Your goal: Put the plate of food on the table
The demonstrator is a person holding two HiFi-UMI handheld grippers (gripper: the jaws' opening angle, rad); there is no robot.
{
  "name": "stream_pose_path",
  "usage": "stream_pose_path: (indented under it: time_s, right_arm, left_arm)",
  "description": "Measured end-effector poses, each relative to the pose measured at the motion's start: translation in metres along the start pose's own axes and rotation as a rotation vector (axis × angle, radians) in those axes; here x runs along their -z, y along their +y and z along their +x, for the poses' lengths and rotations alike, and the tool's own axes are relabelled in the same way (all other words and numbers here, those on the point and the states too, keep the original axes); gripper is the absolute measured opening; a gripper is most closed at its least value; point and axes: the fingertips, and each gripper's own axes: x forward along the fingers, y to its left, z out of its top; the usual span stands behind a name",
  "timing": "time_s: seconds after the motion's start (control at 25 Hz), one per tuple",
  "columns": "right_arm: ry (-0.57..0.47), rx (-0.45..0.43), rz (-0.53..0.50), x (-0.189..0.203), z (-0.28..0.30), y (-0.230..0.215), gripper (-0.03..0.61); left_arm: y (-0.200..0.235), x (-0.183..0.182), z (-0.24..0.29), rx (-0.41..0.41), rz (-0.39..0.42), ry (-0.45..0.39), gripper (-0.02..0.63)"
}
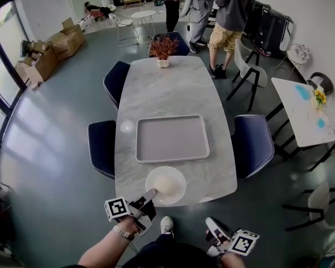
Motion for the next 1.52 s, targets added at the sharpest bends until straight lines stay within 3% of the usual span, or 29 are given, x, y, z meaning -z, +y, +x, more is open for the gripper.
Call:
stream_pose_path:
  time_s: [0.64, 0.92, 1.52]
  right_arm:
    - [-0.168, 0.138, 0.053, -0.014, 0.012, -0.011, 0.009]
    - [-0.195, 0.179, 0.087, -0.017, 0.013, -0.016, 0.009]
    - [-0.242, 0.219, 0.112, -0.017, 0.000, -0.016, 0.009]
  left_arm:
    - [0.045, -0.143, 0.094, -0.033, -0.076, -0.143, 0.034]
    - [0.063, -0.168, 0.126, -0.076, -0.114, -0.176, 0.034]
    - [0.108, -0.194, 0.166, -0.267, -0.152, -0.214, 0.034]
